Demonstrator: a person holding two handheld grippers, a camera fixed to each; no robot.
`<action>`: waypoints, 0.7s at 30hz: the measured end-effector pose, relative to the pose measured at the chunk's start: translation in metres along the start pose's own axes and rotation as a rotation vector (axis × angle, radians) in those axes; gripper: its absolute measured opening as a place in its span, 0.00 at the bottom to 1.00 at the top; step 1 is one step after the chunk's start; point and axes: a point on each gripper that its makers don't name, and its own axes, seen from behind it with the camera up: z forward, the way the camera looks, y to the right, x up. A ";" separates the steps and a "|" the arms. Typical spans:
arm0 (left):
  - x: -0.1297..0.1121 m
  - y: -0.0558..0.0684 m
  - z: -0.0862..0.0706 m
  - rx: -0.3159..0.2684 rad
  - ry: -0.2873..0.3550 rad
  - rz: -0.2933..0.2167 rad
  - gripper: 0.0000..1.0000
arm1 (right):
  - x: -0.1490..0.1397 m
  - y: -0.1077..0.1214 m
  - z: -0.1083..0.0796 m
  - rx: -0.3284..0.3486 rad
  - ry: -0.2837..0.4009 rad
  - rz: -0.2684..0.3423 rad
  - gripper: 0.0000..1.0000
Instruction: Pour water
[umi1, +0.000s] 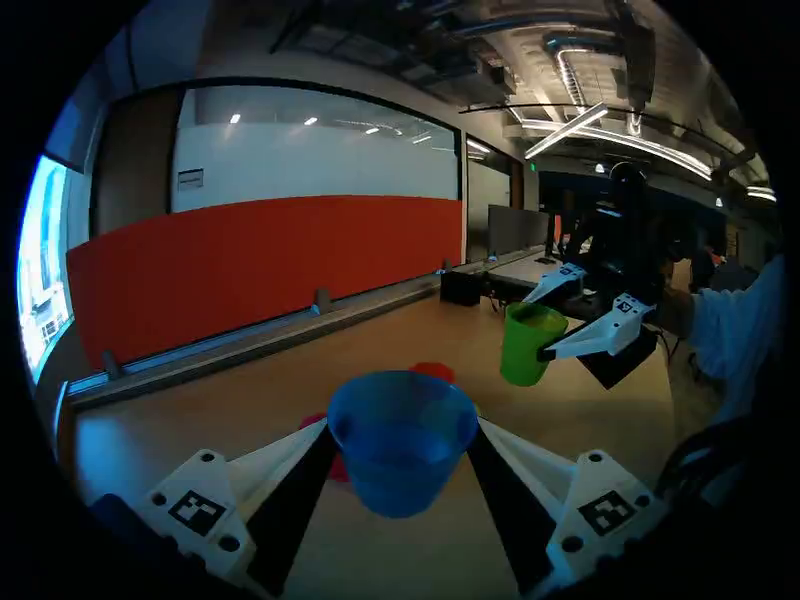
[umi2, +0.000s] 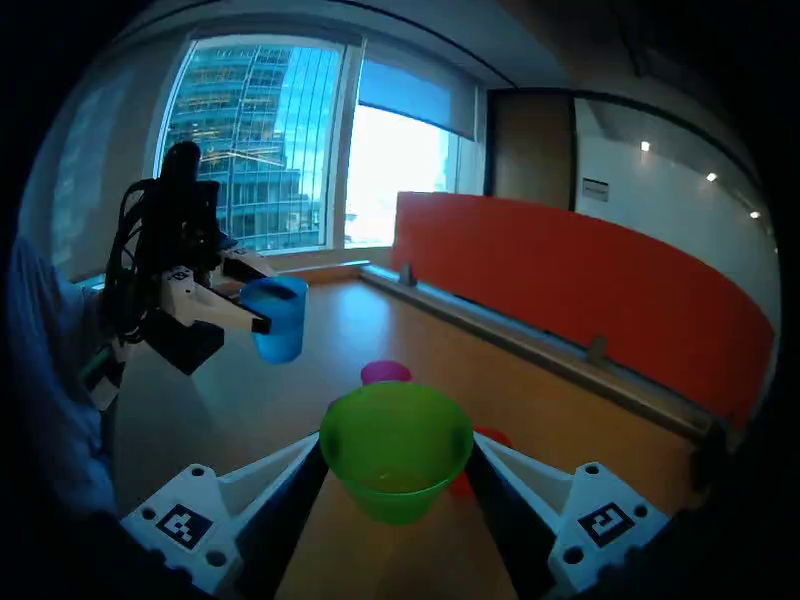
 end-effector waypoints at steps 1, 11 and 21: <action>0.002 0.000 -0.001 0.000 0.006 -0.001 0.87 | 0.003 0.000 0.000 -0.001 0.007 0.000 0.92; 0.024 0.001 -0.007 0.007 0.063 -0.009 0.86 | 0.031 0.006 -0.005 -0.021 0.085 0.003 0.92; 0.043 0.005 -0.012 0.011 0.123 -0.009 0.86 | 0.051 0.008 -0.009 -0.029 0.140 -0.003 0.92</action>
